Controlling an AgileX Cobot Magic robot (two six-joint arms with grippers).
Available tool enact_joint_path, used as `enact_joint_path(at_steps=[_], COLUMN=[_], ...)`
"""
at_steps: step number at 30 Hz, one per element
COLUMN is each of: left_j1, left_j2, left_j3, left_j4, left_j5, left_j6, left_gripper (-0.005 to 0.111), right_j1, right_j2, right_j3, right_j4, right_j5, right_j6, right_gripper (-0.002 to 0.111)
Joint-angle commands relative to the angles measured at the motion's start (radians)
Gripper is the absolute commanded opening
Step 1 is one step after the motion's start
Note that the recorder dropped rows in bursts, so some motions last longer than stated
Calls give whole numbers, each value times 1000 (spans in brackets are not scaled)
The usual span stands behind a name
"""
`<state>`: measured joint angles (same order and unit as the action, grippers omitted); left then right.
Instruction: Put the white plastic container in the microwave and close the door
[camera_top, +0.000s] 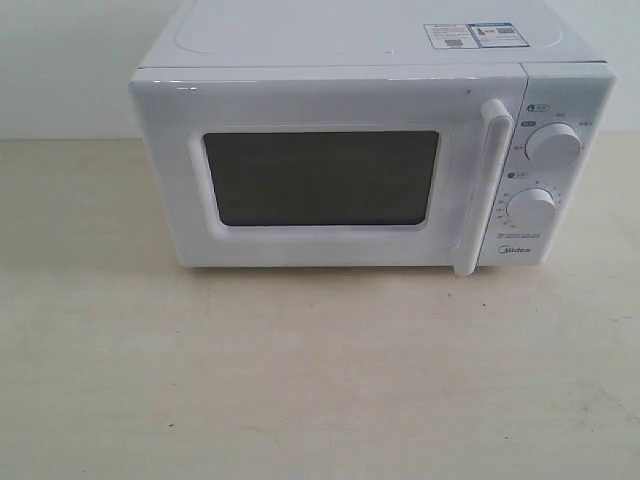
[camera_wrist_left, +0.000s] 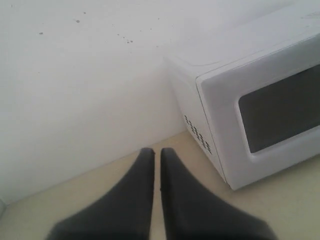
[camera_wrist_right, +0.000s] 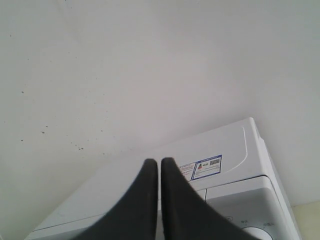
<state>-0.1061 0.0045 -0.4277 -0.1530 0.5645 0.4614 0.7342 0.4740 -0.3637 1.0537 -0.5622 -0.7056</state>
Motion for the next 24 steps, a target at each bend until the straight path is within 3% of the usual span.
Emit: enact_joint_path(at_steps=[1,5,14,18,24], left_j1=[4,4,4,4,4], left_j2=[-4,-4,-4,-4,-4], left_j3=[31,62,220,281,393], left_j4=[40,101,381,363,194], left_j5=[-44,-63,-199,-340,-441], left_j6=[-5,-69,-480,-578,-461], left_gripper=[4,4,4,4,4], right_j1=[-5,-5,-5,-5,-5], right_j2=[-3,-3,-3,-3,-3], right_j3=[6,6,6,6,6], right_j4=[-9,-9,-9,-9,-9], right_j5=[-7,-7,-7,-7,-7], right_j6=[-10,-10,-10,-10,-10], right_gripper=[0,0,0,0,0])
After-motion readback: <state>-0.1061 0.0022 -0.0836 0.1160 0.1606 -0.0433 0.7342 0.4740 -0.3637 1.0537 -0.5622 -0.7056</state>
